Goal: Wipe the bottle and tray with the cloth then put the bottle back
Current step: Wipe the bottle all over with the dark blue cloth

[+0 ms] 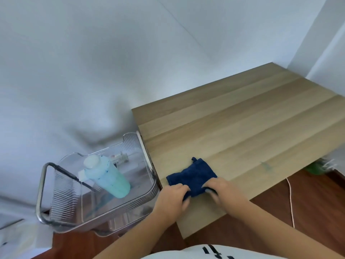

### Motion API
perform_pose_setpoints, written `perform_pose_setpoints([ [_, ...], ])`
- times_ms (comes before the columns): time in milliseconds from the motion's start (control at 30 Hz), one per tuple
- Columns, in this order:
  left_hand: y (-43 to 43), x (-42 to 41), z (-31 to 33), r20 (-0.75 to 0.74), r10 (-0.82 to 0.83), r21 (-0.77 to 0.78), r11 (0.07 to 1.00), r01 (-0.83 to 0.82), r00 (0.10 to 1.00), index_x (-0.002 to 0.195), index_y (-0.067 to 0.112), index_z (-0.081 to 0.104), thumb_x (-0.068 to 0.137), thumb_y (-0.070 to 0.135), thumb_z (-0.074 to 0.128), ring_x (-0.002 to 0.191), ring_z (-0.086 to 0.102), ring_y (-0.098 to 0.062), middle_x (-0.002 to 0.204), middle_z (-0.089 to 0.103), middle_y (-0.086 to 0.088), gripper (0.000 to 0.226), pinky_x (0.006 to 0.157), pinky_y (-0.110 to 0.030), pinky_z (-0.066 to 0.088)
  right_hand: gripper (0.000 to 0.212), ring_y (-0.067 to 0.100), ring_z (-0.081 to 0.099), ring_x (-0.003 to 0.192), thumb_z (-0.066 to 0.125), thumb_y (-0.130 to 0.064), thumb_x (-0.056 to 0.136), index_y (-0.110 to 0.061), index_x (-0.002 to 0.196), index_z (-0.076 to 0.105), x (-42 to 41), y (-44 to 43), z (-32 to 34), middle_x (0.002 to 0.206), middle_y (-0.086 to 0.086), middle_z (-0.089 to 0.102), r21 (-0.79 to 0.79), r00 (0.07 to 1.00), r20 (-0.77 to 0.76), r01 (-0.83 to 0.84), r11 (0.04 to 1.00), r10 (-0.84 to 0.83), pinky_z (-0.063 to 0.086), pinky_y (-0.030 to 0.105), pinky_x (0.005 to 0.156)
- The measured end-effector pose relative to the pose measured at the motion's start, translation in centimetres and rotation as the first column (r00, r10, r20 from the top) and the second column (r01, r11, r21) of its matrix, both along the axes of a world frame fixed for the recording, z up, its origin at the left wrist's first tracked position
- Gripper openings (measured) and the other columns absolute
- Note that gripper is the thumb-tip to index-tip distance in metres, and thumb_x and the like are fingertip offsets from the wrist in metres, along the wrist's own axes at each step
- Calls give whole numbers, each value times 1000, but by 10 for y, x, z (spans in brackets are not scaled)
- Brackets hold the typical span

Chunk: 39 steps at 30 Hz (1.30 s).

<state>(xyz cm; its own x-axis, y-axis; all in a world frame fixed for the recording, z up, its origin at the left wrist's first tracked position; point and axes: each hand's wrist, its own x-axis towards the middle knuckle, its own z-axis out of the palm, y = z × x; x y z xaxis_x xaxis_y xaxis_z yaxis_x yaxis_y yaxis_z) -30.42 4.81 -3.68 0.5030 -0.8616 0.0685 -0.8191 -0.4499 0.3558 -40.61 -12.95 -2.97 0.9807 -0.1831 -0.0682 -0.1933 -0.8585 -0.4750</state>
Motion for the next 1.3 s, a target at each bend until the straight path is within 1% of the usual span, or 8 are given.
perform_pose_setpoints([
  [200,-13,20,54,-219,91,-168,977,-129,972,96,20,67,87,19,62,71,49,-2,81,62,11,10,64,-10,33,59,8,49,118,67,-47,81,-29,135,46,12,-6,26,125,-13,55,71,1000,-28,2,997,0,38,20,96],
  [300,-5,32,77,-260,127,-184,967,-178,957,93,19,66,89,18,61,74,55,-6,80,64,8,7,67,-18,43,34,13,60,102,69,-26,84,-27,116,61,26,-3,32,109,-8,66,147,999,9,36,988,-37,44,22,83],
  [400,18,44,92,-310,211,-203,938,-281,927,93,22,67,91,20,60,78,58,-3,82,67,8,8,71,-12,44,14,9,64,78,64,-15,87,-28,91,69,40,-3,45,81,-9,70,329,997,41,42,943,-59,46,18,68],
  [600,82,47,100,-494,403,-164,827,-538,770,81,35,66,76,15,78,73,58,5,74,67,19,23,68,-7,45,27,1,58,59,64,-15,88,-30,67,66,81,27,79,64,-8,66,545,994,99,-87,834,39,41,12,53],
  [733,114,45,96,-447,496,-137,784,-605,745,66,34,62,73,13,80,60,52,11,60,59,18,28,59,-5,38,24,-2,64,59,70,-12,84,-29,67,71,110,55,90,66,-12,72,650,990,79,-137,747,113,45,9,52],
  [833,141,54,92,-453,551,-175,716,-676,701,71,25,69,77,15,77,61,53,11,63,60,18,15,59,-7,39,15,1,60,55,75,-13,79,-19,66,71,125,72,86,59,-6,69,702,991,30,-114,703,131,45,13,50],
  [1033,180,69,73,-509,599,-144,649,-747,619,81,21,74,84,16,69,69,56,-7,72,66,5,7,67,-22,43,5,9,64,68,68,-18,85,-18,80,70,151,113,74,76,2,70,847,996,3,-53,529,94,49,21,58],
  [1300,213,102,50,-564,569,-110,667,-737,599,101,27,73,79,24,75,89,65,-8,91,73,10,22,84,-21,53,5,15,60,78,61,-18,91,-17,87,63,205,156,78,90,12,66,736,998,56,-58,675,24,50,29,65],
])
